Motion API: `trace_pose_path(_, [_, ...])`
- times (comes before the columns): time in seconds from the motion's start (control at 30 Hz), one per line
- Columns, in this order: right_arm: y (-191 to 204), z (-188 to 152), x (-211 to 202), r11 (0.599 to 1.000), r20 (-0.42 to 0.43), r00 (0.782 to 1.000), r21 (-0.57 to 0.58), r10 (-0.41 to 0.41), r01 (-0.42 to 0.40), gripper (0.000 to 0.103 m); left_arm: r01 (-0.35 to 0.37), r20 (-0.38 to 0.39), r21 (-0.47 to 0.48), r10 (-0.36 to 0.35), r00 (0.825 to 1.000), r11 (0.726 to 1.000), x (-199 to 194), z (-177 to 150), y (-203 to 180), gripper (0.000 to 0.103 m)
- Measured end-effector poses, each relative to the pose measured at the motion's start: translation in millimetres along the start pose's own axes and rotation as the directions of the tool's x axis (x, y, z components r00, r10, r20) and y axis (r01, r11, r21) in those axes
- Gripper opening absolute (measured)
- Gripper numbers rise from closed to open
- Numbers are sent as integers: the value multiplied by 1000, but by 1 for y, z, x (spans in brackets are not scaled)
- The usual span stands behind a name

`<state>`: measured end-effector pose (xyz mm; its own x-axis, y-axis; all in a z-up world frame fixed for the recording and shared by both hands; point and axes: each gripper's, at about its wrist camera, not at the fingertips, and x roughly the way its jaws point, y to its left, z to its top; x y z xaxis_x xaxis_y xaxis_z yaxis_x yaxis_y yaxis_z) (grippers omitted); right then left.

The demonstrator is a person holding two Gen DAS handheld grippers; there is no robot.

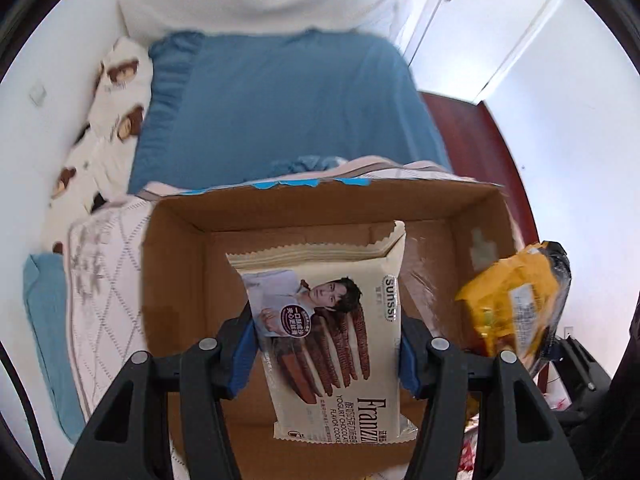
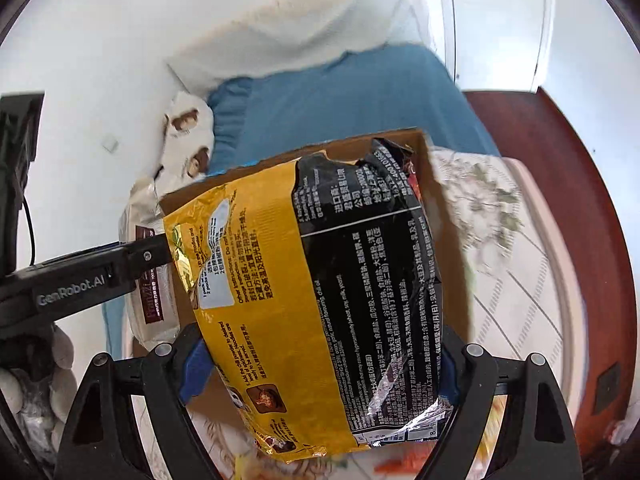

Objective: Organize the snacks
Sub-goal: 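Carry both packs into the cardboard box and open both tools to drop them, then grasp the orange seed bag with left tool while right tool grasps the oat biscuit pack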

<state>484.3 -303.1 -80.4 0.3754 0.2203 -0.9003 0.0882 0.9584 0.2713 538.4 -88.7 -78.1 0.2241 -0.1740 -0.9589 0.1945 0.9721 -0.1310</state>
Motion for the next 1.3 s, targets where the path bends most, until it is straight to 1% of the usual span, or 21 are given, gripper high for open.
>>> trace_pose_path(0.03, [6, 11, 12, 1000, -13, 1000, -11, -14, 14, 89, 3, -19, -4, -3, 1000, 1000, 11, 7, 2, 55])
trace_pose_path(0.07, [3, 23, 30, 1000, -30, 999, -19, -24, 24, 89, -1, -36, -5, 1, 999, 1000, 20, 12, 3, 55])
trace_pose_path(0.13, [6, 33, 61, 999, -63, 997, -23, -34, 32, 89, -5, -61, -8, 4, 998, 1000, 32, 19, 6, 55])
trace_pose_path(0.23, [5, 44, 93, 998, -103, 993, -40, -59, 55, 89, -18, -90, -22, 16, 996, 1000, 49, 27, 9, 55])
trace_pose_path(0.27, [2, 49, 108, 997, -78, 995, -44, -68, 65, 89, -20, -101, -25, 18, 995, 999, 51, 27, 8, 56])
trace_pose_path(0.33, [1, 50, 120, 996, -101, 992, -43, -78, 74, 89, -34, -122, -25, 31, 992, 999, 58, 33, 7, 57])
trace_pose_path(0.4, [-1, 55, 138, 995, -169, 981, -41, -94, 88, 89, -30, -127, -23, 27, 992, 999, 62, 35, 9, 57])
trace_pose_path(0.43, [-2, 57, 142, 996, -189, 978, -38, -90, 85, 91, -30, -128, -28, 27, 991, 999, 61, 34, 9, 57])
trace_pose_path(0.47, [-3, 55, 143, 996, -185, 979, -37, -86, 81, 95, -27, -126, -29, 24, 992, 999, 61, 35, 10, 57])
trace_pose_path(0.53, [-3, 54, 143, 995, -168, 982, -48, -91, 84, 97, -19, -135, -27, 16, 991, 999, 65, 34, 14, 58])
trace_pose_path(0.6, [-5, 50, 141, 997, -162, 984, -44, -72, 66, 97, -27, -131, -18, 24, 991, 999, 67, 31, 16, 59])
trace_pose_path(0.7, [-7, 40, 128, 996, -135, 988, -62, -77, 69, 97, -36, -123, 0, 36, 992, 999, 63, 23, 14, 59])
trace_pose_path(0.77, [-9, 37, 122, 995, -108, 990, -68, -86, 79, 97, -21, -95, -4, 21, 995, 1000, 53, 16, 13, 59])
trace_pose_path(0.8, [-9, 34, 115, 994, -93, 992, -68, -86, 80, 97, -15, -80, -7, 15, 997, 1000, 48, 13, 14, 59])
trace_pose_path(0.87, [-10, 23, 94, 993, -61, 994, -75, -92, 87, 97, 22, -47, -7, -22, 999, 1000, 36, 7, 13, 59])
trace_pose_path(0.9, [-10, 19, 87, 994, -46, 995, -76, -87, 84, 97, 39, -45, 4, -39, 998, 999, 34, 7, 11, 59])
trace_pose_path(0.97, [-7, 9, 71, 992, -35, 995, -88, -98, 95, 97, 15, -61, -1, -15, 998, 1000, 33, 10, 9, 59])
trace_pose_path(1.03, [-6, 4, 61, 991, -18, 995, -87, -103, 101, 98, 32, -54, -17, -33, 998, 999, 26, 10, 9, 59])
trace_pose_path(1.2, [2, -12, 29, 989, 23, 994, -99, -105, 107, 98, 43, 24, -8, -43, 999, 999, -14, -8, 5, 59])
trace_pose_path(1.3, [5, -33, 2, 989, 50, 994, -109, -96, 101, 98, 28, 76, -13, -27, 997, 1000, -39, -32, 8, 59])
